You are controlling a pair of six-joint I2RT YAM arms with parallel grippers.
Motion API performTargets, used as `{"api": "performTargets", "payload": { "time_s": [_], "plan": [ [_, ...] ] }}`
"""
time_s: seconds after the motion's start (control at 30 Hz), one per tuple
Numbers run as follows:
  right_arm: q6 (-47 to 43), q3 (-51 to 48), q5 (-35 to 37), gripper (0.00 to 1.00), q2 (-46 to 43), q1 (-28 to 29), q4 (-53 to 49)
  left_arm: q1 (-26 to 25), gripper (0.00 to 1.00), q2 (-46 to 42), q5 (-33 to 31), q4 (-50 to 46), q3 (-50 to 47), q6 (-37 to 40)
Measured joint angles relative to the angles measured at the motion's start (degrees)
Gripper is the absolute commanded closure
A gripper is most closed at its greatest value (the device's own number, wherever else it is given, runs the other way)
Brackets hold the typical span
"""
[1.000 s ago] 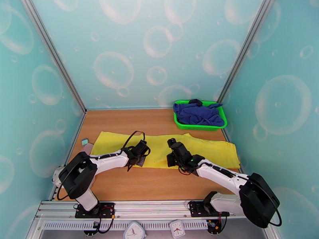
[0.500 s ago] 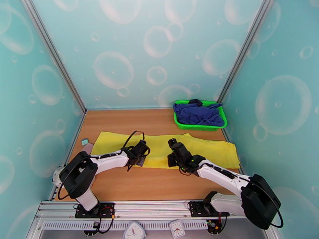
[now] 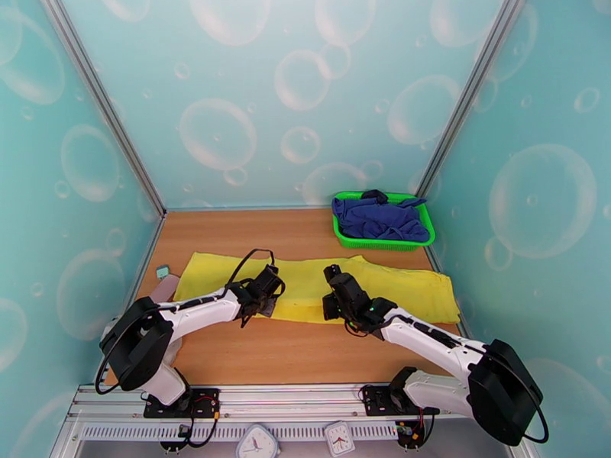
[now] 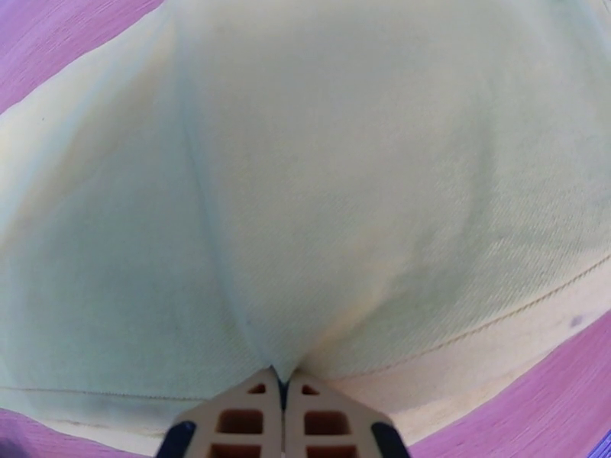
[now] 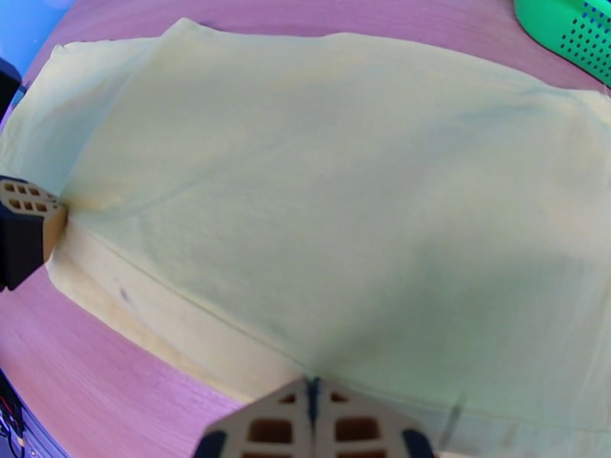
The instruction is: Fold and stack the trousers
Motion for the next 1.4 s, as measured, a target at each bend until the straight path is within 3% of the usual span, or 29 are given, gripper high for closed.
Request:
{"api": "performTargets", "payload": {
  "time_s": [0.23, 0.4, 0.43, 0.53, 0.73, 1.0, 1.27, 1.4],
  "plan": [
    [0.2, 0.0, 0.3, 1.0, 0.0, -0.1, -0.2, 0.0, 0.8, 0.9, -0.1, 0.0, -0.3, -0.4],
    [0.2, 0.0, 0.5, 1.0, 0.0, -0.3, -0.2, 0.0, 0.89, 1.0, 0.0, -0.1, -0.3, -0.6],
    [0.2, 0.0, 0.5, 1.0, 0.0, -0.4, -0.2, 0.0, 0.88, 1.0, 0.0, -0.1, -0.3, -0.4],
    [0.2, 0.0, 0.5, 1.0, 0.0, -0.7, -0.2, 0.0, 0.71, 1.2, 0.1, -0.1, -0.3, -0.2],
    [0.2, 0.0, 0.5, 1.0, 0.0, -0.8, -0.2, 0.0, 0.66, 1.2, 1.3, 0.1, -0.3, -0.7],
    [0.2, 0.0, 0.6, 1.0, -1.4, -1.0, -1.0, 0.2, 0.69, 1.6, 2.2, 1.4, -1.0, -0.6],
    [0.2, 0.0, 0.7, 1.0, -2.5, -1.0, -1.5, 1.0, 0.85, 2.3, 3.2, 2.8, -1.3, -0.8],
    [0.2, 0.0, 0.7, 1.0, -2.5, -1.2, -1.5, 1.5, 0.88, 2.3, 3.3, 3.2, -1.5, -0.7]
  ]
}}
